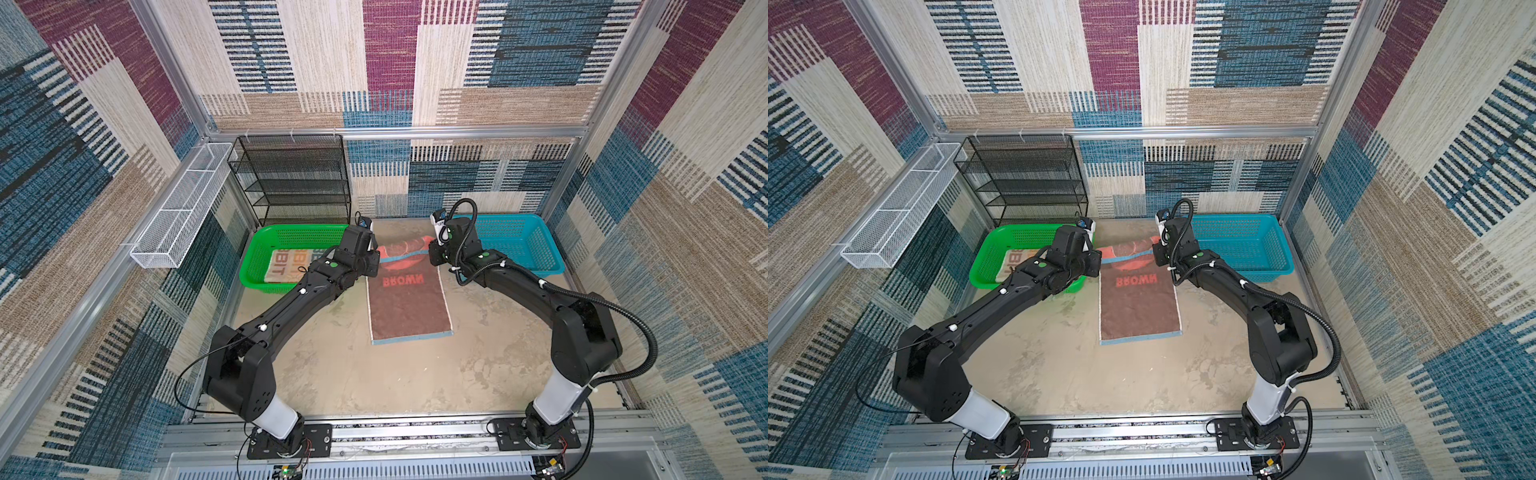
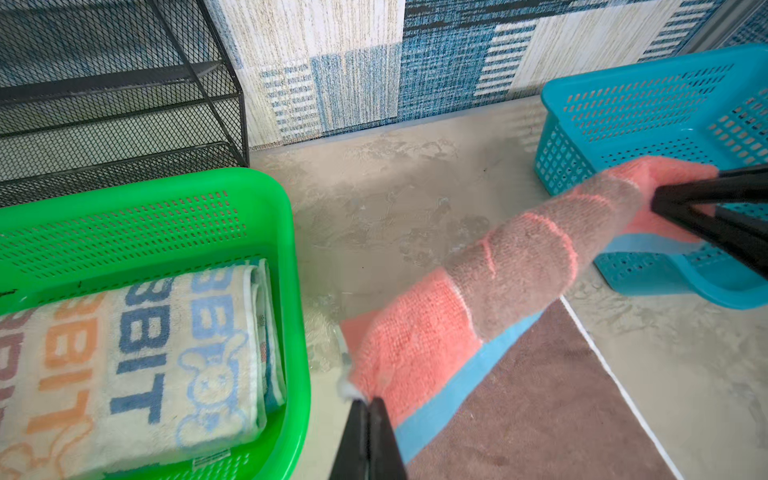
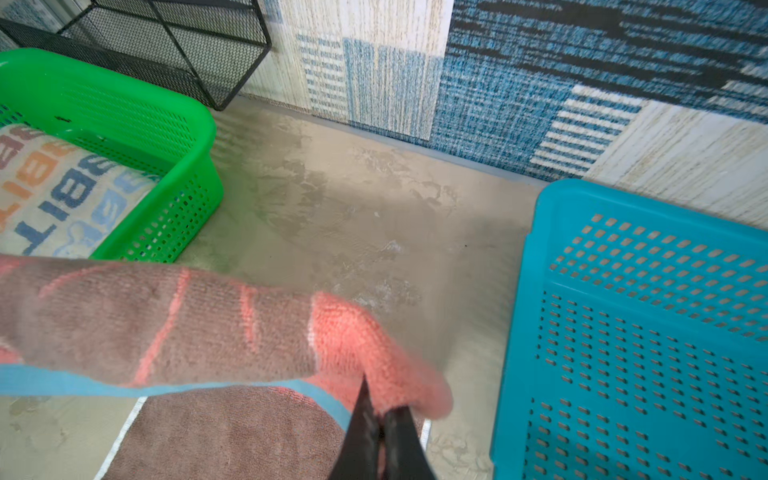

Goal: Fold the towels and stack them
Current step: 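Lower the pink bear towel flat onto the table with both grippers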

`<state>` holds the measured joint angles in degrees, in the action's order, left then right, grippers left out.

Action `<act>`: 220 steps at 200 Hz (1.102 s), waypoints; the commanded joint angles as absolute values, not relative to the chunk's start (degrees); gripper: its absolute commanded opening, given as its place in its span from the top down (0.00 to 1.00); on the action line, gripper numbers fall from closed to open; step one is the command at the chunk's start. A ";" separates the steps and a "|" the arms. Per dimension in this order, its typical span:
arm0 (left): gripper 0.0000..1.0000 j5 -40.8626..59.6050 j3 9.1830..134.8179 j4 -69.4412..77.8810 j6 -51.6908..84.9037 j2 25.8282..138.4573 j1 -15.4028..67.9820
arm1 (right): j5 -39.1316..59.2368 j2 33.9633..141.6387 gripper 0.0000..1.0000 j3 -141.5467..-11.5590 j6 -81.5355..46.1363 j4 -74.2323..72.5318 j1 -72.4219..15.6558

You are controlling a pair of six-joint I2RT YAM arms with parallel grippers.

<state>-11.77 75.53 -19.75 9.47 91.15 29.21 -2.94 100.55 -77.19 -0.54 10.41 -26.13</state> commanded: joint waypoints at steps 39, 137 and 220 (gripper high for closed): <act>1.00 -6.48 72.82 -22.44 14.81 90.62 29.18 | 2.64 101.29 1.00 -75.99 -0.39 15.73 -25.97; 1.00 3.51 59.24 -24.26 22.08 83.48 30.10 | 8.61 92.47 1.00 -63.32 -5.22 23.05 -25.93; 1.00 6.41 50.18 -16.72 28.05 86.06 33.13 | 13.09 92.70 1.00 -51.32 -11.09 17.79 -25.95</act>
